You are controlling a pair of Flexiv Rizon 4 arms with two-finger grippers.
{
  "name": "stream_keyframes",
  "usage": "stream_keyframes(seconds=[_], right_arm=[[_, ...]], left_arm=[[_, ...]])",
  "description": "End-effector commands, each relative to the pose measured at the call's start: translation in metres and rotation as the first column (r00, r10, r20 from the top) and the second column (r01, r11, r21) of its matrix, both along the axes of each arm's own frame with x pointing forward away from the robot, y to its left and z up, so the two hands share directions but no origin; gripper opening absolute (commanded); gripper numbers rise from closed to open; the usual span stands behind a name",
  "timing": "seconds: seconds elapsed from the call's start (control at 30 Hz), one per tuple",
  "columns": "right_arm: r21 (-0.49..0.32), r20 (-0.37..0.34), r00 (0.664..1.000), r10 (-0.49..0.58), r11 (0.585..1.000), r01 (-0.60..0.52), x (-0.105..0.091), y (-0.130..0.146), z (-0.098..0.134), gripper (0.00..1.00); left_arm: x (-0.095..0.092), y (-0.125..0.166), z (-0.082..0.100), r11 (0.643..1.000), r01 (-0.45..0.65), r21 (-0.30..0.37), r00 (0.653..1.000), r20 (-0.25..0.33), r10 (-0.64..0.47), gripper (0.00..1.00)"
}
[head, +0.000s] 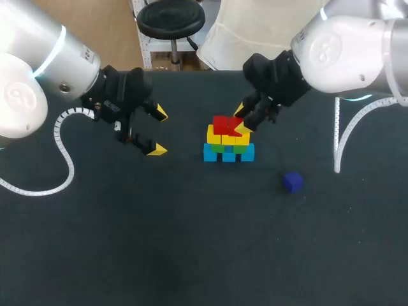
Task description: Place the blue cubes, place green cubes on the blue cubes, place the yellow cubes on the green cubes, then place the red cubes on the yellow cubes, and place purple cube on the red cubes.
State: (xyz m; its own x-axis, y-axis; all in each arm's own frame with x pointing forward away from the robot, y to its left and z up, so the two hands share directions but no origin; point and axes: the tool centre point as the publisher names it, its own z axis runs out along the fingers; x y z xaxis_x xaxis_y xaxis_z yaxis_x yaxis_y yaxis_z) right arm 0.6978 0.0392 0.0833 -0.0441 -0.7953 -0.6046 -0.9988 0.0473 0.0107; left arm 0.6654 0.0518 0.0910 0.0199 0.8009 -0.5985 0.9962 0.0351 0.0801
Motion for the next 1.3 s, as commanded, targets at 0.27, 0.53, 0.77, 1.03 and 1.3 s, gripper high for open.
stream_keyframes(seconds=[0.27,0.53,0.77,1.03,1.3], right_arm=[[0.002,0.0,1.0,0.009,1.0,-0.009,0.004,0.001,0.0,0.45],[0.0,0.004,1.0,0.016,1.0,-0.016,0.005,0.002,0.001,0.39],[0.011,-0.005,1.0,0.021,1.0,-0.021,0.004,0.002,0.002,0.45],[0.038,-0.003,1.0,0.018,0.999,-0.017,-0.013,-0.014,0.014,1.0],[-0.064,-0.019,0.996,0.087,0.994,-0.088,-0.037,-0.063,0.019,1.0]], left_arm=[[0.0,0.001,-0.001,1.0,0.002,-0.001,1.0,0.001,-0.002,1.0],[0.0,0.001,-0.001,1.0,0.002,-0.001,1.0,0.001,-0.002,1.0],[0.0,0.001,-0.001,1.0,0.002,-0.001,1.0,0.001,-0.002,1.0],[0.0,0.001,-0.001,1.0,0.002,-0.001,1.0,0.001,-0.002,1.0],[0.0,0.001,-0.001,1.0,0.002,-0.001,1.0,0.001,-0.002,1.0]])
